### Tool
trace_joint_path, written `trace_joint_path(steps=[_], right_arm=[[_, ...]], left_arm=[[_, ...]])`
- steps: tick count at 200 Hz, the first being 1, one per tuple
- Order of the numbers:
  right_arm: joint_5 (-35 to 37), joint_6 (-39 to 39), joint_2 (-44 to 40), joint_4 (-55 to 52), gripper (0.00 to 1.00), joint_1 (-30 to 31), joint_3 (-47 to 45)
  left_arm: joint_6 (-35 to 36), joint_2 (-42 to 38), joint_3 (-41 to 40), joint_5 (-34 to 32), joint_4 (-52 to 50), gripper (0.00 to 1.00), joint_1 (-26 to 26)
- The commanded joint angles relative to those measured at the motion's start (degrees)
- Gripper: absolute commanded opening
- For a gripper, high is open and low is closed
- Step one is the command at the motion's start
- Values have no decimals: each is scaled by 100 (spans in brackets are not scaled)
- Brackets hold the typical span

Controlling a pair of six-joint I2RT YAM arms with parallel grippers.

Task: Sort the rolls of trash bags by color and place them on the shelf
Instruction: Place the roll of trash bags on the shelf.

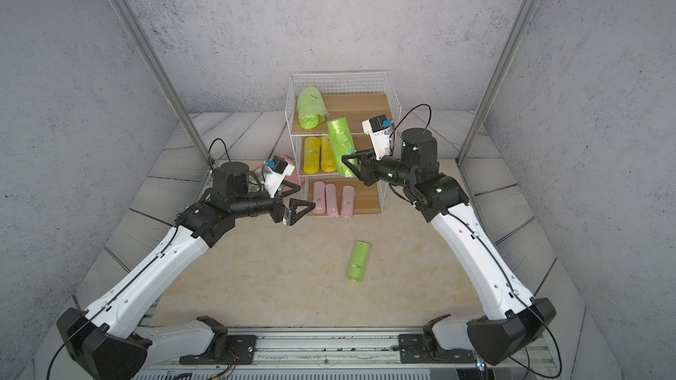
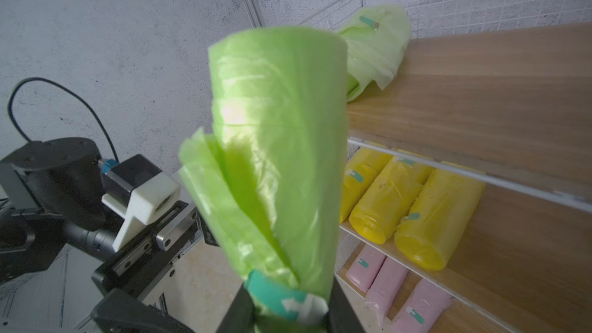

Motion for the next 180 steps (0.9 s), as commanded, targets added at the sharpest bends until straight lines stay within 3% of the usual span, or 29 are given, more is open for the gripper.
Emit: trace_joint_path(steps=[1,105,136,168,180], right_arm=[[72,317,345,359,0,-66,517],[-185,1421,2159,701,0,-242,2551],[-316,1636,2651,596,5,-257,3056],[-274,1800,2927,602,19,-278,3244],[-270,1826,3002,561,31,-283,3324]], left_arm=[[-44,30,103,-59,-53,97,51],[8,-12,-4,-97,-74,97,87],[26,-24,-27,-106,-92,97,87],[35,-36,-59,-123,-112,97,96],[43,-34,-56,-129,-114,97,96]])
